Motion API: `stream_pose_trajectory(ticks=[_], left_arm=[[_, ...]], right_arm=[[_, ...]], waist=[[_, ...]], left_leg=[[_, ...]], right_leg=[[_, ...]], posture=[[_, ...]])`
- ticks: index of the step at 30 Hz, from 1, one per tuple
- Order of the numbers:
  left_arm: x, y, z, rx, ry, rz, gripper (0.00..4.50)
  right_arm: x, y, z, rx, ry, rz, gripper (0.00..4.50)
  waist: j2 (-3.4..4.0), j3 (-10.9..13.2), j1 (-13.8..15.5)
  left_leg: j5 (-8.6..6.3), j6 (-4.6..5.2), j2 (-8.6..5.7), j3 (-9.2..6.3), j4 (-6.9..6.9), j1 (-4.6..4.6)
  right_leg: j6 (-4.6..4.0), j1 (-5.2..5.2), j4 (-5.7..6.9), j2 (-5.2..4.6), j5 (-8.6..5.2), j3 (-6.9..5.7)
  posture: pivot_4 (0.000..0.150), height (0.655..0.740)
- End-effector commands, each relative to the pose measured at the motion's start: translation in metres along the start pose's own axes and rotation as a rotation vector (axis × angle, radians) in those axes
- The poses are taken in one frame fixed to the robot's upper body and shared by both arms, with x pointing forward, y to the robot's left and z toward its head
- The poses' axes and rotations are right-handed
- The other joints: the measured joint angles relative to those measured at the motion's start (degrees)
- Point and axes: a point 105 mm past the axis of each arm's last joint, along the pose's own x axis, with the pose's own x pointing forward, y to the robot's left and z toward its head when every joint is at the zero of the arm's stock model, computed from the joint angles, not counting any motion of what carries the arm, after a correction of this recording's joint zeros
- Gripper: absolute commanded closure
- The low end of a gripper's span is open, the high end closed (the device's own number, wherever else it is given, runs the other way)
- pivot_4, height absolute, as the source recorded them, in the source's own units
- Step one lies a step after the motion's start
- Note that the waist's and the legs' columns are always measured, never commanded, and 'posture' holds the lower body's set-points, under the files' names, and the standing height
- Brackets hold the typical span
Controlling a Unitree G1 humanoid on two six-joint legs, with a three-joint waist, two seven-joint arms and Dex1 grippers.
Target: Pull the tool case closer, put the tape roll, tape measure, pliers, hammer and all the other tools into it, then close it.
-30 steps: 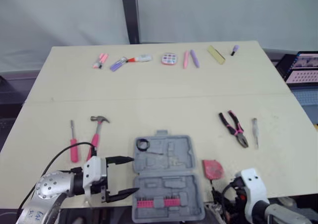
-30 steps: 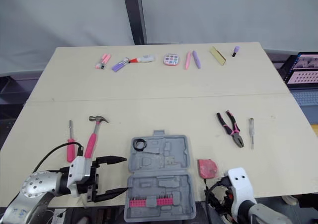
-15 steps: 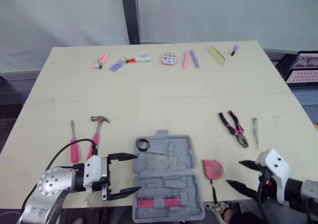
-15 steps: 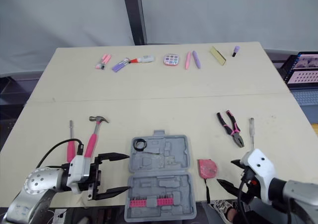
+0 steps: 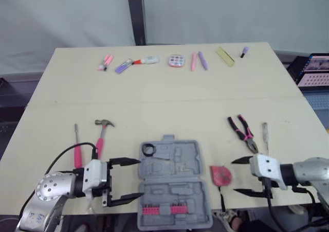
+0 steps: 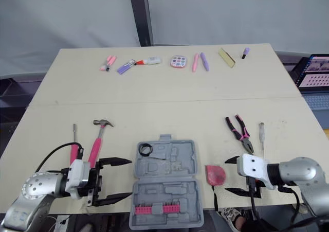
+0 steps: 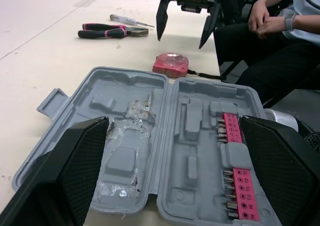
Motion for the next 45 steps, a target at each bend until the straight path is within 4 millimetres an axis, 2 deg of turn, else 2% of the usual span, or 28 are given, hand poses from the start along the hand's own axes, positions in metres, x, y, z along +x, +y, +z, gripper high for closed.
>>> stream_pose_trajectory(ticks=[1, 10, 17, 32, 34, 36, 37, 42, 45], left_arm=[[-0.001, 0.000, 0.009, 0.046, -0.007, 0.008, 0.00], [-0.002, -0.003, 0.011, 0.042, -0.004, 0.018, 0.00], [-0.002, -0.006, 0.013, 0.035, 0.001, 0.023, 0.00], [-0.002, -0.006, 0.014, 0.028, 0.001, 0.028, 0.00], [-0.002, -0.007, 0.014, 0.026, 0.000, 0.028, 0.00], [-0.002, -0.007, 0.013, 0.025, 0.000, 0.027, 0.00], [-0.002, -0.007, 0.013, 0.024, 0.001, 0.027, 0.00], [-0.001, -0.007, 0.013, 0.022, 0.000, 0.027, 0.00], [-0.002, -0.007, 0.012, 0.019, 0.002, 0.030, 0.00]], right_arm=[[0.008, -0.005, 0.001, -0.057, -0.007, 0.005, 0.07], [0.020, -0.006, -0.003, -0.072, -0.005, 0.020, 0.07], [0.030, -0.005, -0.003, -0.009, -0.011, 0.011, 0.07], [0.033, -0.006, -0.003, 0.065, 0.003, 0.005, 0.07], [0.033, -0.006, -0.003, 0.066, 0.002, 0.005, 0.60], [0.033, -0.006, -0.002, 0.065, 0.000, 0.006, 1.41], [0.033, -0.006, -0.002, 0.065, 0.000, 0.006, 1.53], [0.031, -0.009, -0.002, 0.068, 0.011, -0.010, 1.53], [0.023, -0.015, 0.006, 0.050, 0.017, -0.028, 1.53]], waist=[[0.00, 0.0, 0.0], [0.01, 0.0, 0.0], [0.01, 0.0, 0.0], [0.02, 0.0, 0.0], [0.01, 0.0, 0.0], [0.01, 0.0, 0.0], [0.02, 0.0, 0.0], [0.01, 0.0, 0.0], [0.02, 0.0, 0.0]], left_leg=[[0.00, 0.00, 0.00, 0.00, 0.00, 0.00], [0.00, 0.00, -0.01, 0.00, 0.01, -0.02], [0.00, 0.00, 0.01, 0.00, 0.02, -0.02], [0.00, 0.00, 0.00, 0.00, 0.02, -0.02], [0.00, 0.00, 0.00, 0.00, 0.02, -0.02], [0.00, 0.00, 0.00, 0.00, 0.02, -0.02], [0.00, 0.00, 0.00, 0.00, 0.02, -0.02], [0.00, 0.00, 0.00, 0.00, 0.02, -0.02], [0.00, 0.00, 0.00, 0.00, 0.02, -0.02]], right_leg=[[0.00, 0.00, 0.00, 0.00, 0.00, 0.00], [0.00, -0.02, 0.01, -0.01, 0.00, 0.00], [0.00, -0.02, 0.01, 0.00, 0.00, 0.01], [0.00, -0.02, 0.01, 0.00, 0.00, 0.01], [0.00, -0.02, 0.01, 0.00, 0.00, 0.01], [0.00, -0.02, 0.01, 0.00, 0.00, 0.01], [0.00, -0.02, 0.01, 0.00, 0.00, 0.01], [0.00, -0.02, 0.01, -0.01, 0.00, 0.01], [0.00, -0.02, 0.01, 0.00, 0.00, 0.01]], posture=[[0.150, 0.7400], [0.150, 0.7400], [0.150, 0.7400], [0.150, 0.7400], [0.150, 0.7400], [0.150, 0.7400], [0.150, 0.7400], [0.150, 0.7400], [0.150, 0.7400]])
